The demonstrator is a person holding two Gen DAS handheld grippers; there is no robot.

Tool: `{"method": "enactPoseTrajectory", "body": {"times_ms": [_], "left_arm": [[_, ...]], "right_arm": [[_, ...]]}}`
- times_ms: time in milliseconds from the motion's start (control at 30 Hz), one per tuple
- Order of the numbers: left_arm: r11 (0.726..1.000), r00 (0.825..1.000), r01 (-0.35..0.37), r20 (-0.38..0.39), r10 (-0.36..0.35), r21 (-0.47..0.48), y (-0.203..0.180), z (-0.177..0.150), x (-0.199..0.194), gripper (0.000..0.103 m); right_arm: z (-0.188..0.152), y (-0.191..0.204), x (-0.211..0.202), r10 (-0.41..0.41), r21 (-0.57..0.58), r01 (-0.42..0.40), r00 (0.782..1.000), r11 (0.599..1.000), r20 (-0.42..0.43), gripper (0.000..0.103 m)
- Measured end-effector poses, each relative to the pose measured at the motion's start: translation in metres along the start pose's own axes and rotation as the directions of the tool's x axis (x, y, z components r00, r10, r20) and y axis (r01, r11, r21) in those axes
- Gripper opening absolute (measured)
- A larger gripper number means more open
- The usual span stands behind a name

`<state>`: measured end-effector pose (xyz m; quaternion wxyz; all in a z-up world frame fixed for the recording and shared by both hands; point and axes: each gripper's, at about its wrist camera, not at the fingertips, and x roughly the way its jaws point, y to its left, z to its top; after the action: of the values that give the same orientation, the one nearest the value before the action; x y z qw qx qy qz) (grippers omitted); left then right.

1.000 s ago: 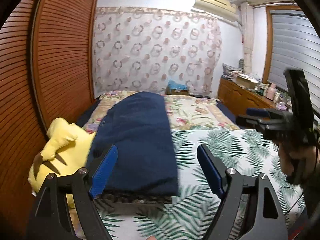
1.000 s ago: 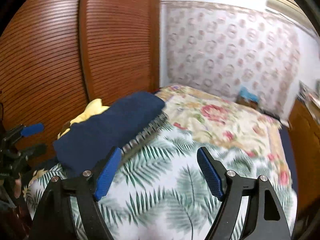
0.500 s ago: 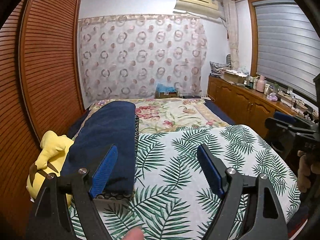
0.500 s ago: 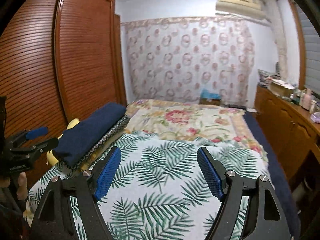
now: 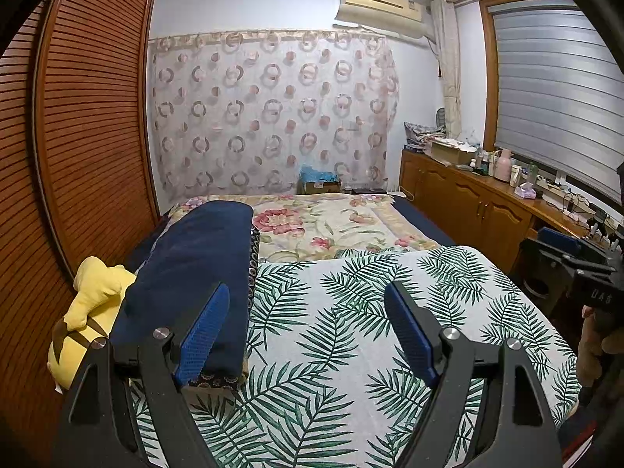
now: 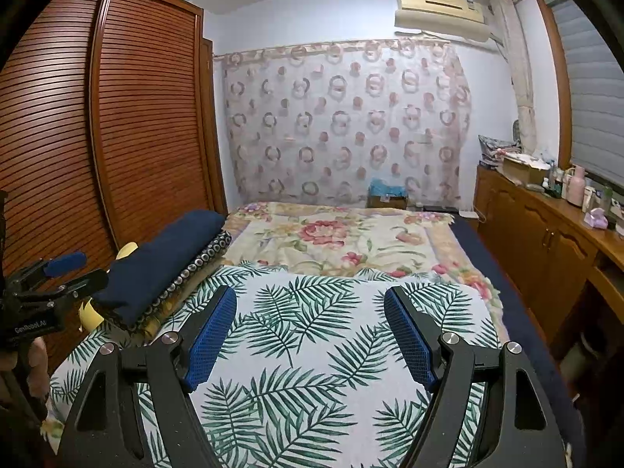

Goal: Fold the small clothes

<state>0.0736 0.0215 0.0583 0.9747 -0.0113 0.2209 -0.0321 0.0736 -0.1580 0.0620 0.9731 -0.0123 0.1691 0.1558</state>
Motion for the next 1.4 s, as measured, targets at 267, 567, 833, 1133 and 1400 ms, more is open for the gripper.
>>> {"method": "enactPoseTrajectory", "body": {"times_ms": [267,567,833,1133,1400], "left_arm": [[1.0,1.0,0.002,0.002,-0.002,-0.001,0.0,0.0,-0.001,0.082],[1.0,1.0,0.001,0.003,-0.001,0.0,0.001,0.0,0.0,0.082],[1.0,1.0,0.002,0.002,-0.002,0.0,0.002,0.002,0.0,0.082],[1.0,1.0,0.0,0.004,0.0,0.001,0.002,0.001,0.0,0.082],[1.0,1.0,0.002,0.003,-0.002,0.001,0.002,0.001,0.0,0.082]], "right_arm": [[-0.008,0.004,-0.004,-0.012,0.011,0.012,1.0,1.0,0.001,0.08],[-0.011,0.0,-0.007,-0.015,0.018,0.015,1.0,1.0,-0.001,0.08],[-0.009,-0.01,-0.014,-0.013,0.021,0.013,1.0,1.0,-0.003,0.08],[-0.007,-0.017,-0.018,-0.015,0.022,0.015,1.0,1.0,-0.001,0.08],[-0.007,-0.022,-0.018,-0.014,0.022,0.014,1.0,1.0,-0.001,0.08]]}}
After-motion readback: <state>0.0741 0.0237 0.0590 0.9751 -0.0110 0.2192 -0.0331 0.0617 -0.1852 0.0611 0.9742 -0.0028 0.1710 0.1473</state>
